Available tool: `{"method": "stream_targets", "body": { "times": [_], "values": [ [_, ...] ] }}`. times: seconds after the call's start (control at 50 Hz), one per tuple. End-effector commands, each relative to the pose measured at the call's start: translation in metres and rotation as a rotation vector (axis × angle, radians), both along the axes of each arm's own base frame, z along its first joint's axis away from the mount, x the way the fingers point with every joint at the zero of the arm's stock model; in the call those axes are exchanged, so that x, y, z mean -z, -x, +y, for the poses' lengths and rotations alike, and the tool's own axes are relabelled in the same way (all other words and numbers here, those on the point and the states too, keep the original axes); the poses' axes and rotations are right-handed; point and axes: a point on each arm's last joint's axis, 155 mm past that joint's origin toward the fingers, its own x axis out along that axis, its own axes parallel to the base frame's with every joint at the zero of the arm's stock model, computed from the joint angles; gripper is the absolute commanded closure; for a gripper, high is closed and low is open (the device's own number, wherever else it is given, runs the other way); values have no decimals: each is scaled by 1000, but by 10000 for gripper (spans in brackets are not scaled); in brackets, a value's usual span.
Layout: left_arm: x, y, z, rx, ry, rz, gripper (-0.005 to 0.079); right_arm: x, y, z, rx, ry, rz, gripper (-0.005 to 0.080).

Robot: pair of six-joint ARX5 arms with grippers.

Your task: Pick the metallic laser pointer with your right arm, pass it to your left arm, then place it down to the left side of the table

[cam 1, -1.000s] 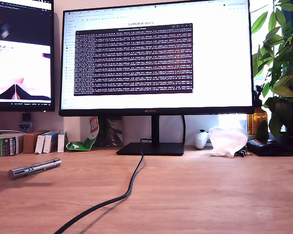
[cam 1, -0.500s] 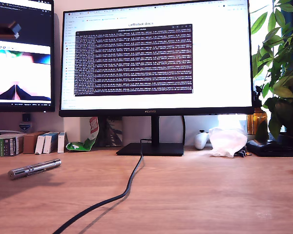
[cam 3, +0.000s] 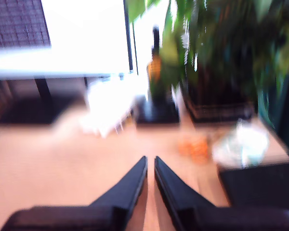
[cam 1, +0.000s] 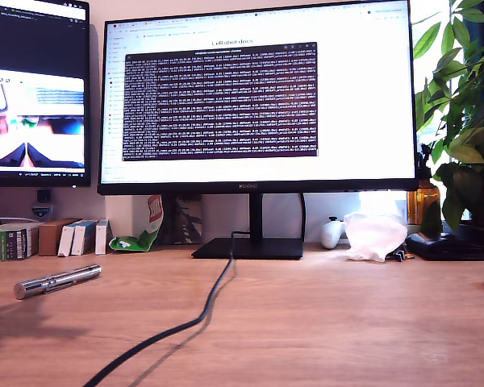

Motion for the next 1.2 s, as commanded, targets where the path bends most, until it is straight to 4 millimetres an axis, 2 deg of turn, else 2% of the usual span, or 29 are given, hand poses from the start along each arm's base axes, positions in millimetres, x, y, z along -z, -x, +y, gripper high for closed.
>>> {"method": "stream_targets", "body": {
  "times": [0.0,0.12,0.28,0.48,0.58,0.66,0.84,0.96,1.18],
  "values": [
    [19,3,8,-27,-19,2,761,-6,0,4,-23,-2,-25,711],
    [33,12,11,-25,-2,-31,761,-2,0,5,-25,-1,-14,711],
    [54,20,13,-12,-8,-49,761,14,-2,5,-30,8,12,711],
    [66,24,-9,116,6,-92,761,19,-6,8,-49,16,-1,711],
    [82,24,-12,135,13,-98,761,17,-7,12,-76,33,-12,711],
    [81,23,-14,140,32,-127,761,16,-8,13,-82,37,-22,711],
    [95,21,0,77,65,-85,761,19,-10,15,-93,56,-29,711],
    [122,25,9,20,121,18,761,23,-9,11,-76,66,-10,711],
    [123,25,10,10,140,26,761,30,-7,10,-69,61,18,711]
  ]
}}
